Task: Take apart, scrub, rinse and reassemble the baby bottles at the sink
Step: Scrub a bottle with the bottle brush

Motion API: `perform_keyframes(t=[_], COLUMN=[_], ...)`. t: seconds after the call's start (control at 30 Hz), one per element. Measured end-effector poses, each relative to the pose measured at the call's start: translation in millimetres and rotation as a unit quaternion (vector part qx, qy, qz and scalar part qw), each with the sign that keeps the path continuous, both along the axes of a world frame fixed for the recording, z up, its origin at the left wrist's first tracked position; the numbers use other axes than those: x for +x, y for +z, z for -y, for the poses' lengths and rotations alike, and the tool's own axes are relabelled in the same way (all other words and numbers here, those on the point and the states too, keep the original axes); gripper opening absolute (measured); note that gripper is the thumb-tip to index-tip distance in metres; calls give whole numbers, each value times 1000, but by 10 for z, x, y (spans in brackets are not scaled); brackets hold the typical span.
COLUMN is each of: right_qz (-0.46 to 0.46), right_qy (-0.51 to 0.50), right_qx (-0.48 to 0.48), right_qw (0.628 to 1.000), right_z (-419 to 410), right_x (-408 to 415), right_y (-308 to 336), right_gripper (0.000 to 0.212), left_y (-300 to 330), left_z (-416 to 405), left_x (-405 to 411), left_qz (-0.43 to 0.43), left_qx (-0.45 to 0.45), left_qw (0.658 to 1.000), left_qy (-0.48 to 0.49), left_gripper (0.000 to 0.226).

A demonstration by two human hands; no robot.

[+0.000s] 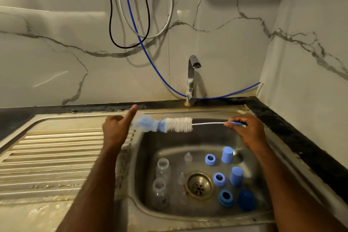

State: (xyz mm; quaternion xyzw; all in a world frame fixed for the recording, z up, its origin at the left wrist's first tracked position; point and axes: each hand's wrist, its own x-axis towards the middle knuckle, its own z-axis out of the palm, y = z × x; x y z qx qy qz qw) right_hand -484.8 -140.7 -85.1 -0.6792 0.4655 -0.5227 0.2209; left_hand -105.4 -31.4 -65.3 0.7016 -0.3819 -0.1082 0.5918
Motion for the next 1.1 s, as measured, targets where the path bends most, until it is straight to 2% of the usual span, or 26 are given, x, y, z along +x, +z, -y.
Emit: perform_keyframes(t=[0.07,0.17,0.27,0.3,0.4,0.53,0.6,0.7,0.8,0.93,1.1], right_qz=[-11,-57,-12,-7,-46,-27,-35,-25,-20,-67,-38], right_qy=[6,30,13,12,37,13,3,-3,-12,-5,-39], right_qx=[7,-11,-10,-6,-7,1,25,38,20,-23,-34], right_qw=[1000,998,1000,1000,998,1000,999,999,1000,998,998], right_z=[9,3,48,53,4,20,29,27,38,11,28], right_x=[0,141,111,88,145,194,167,72,-13,157,11], right_y=[-23,-60,-42,-42,-71,-75,-97,-73,-26,-31,12], right_gripper=[19,16,17,17,15,12,13,12,16,22,22], left_y=[1,11,-1,-18,-84,-76,-32,-24,-13,-18,102], left_z=[-32,-56,-36,-10,-1,-71,-97,-97,-111,-73,-78], left_x=[59,-63,-95,-79,-133,-135,-122,-85,-19,-134,-31], left_qz=[-5,2,-16,-21,-68,-164,-170,-140,-153,-92,-136], left_qx=[16,73,70,61,-7,-48,-61,-52,-65,-16,-32], left_qw=[1000,997,997,998,988,964,957,967,976,988,990], left_qy=[23,-8,-7,-25,-136,-206,-227,-206,-140,-119,-4], left_gripper=[82,80,85,81,41,34,30,25,43,59,64])
